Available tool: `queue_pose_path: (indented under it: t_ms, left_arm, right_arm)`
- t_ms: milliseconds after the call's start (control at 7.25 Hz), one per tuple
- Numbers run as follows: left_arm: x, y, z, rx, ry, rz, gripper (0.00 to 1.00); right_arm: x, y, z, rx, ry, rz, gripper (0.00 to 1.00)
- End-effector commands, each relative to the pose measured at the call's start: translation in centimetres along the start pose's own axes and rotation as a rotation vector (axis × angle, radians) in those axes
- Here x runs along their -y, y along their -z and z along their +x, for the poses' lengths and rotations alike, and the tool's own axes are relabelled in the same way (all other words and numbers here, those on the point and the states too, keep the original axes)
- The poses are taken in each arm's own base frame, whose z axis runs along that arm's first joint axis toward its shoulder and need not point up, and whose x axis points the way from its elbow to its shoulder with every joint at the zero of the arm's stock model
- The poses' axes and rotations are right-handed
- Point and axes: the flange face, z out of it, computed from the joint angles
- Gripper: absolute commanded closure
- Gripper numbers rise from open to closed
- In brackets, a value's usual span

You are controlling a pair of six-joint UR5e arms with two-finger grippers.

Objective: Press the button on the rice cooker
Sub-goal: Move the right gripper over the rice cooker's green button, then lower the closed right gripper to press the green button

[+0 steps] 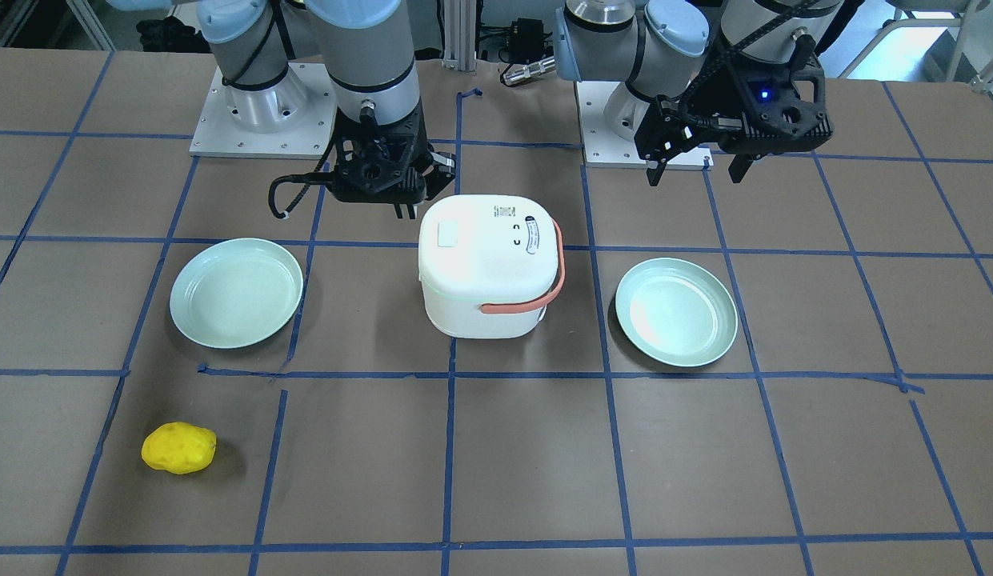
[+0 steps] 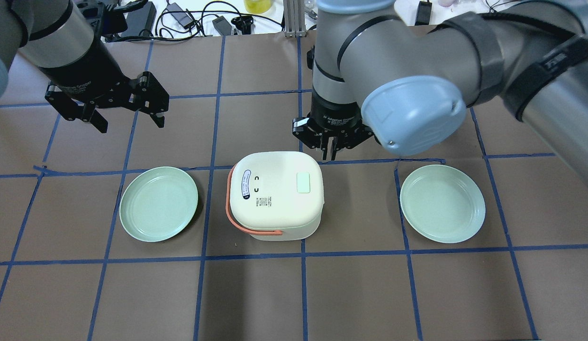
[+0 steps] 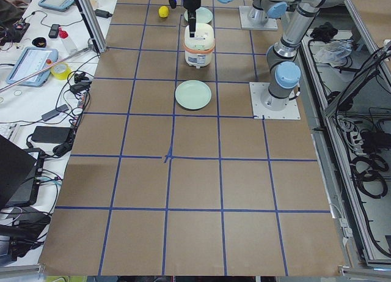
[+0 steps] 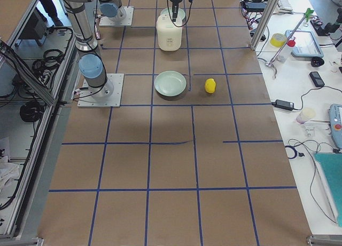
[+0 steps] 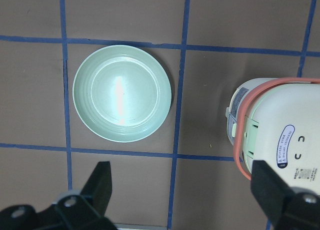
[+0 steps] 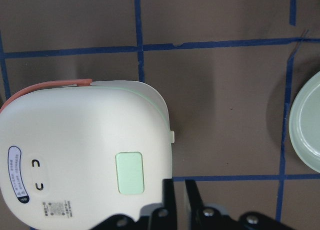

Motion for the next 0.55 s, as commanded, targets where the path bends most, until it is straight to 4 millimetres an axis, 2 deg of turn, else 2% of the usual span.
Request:
queue_pose_path:
  t_ms: [0, 414]
  left_arm:
    - [0.0, 0.0, 0.0, 0.000, 0.001, 0.000, 0.00]
    - [0.0, 0.0, 0.0, 0.000, 0.000, 0.000, 0.00]
  right_arm:
    - [-0.8, -3.7, -2.2, -0.012, 0.016, -0.028, 0.92]
    - [-0.9, -5.0, -3.6, -0.009, 0.039, -0.019, 0.93]
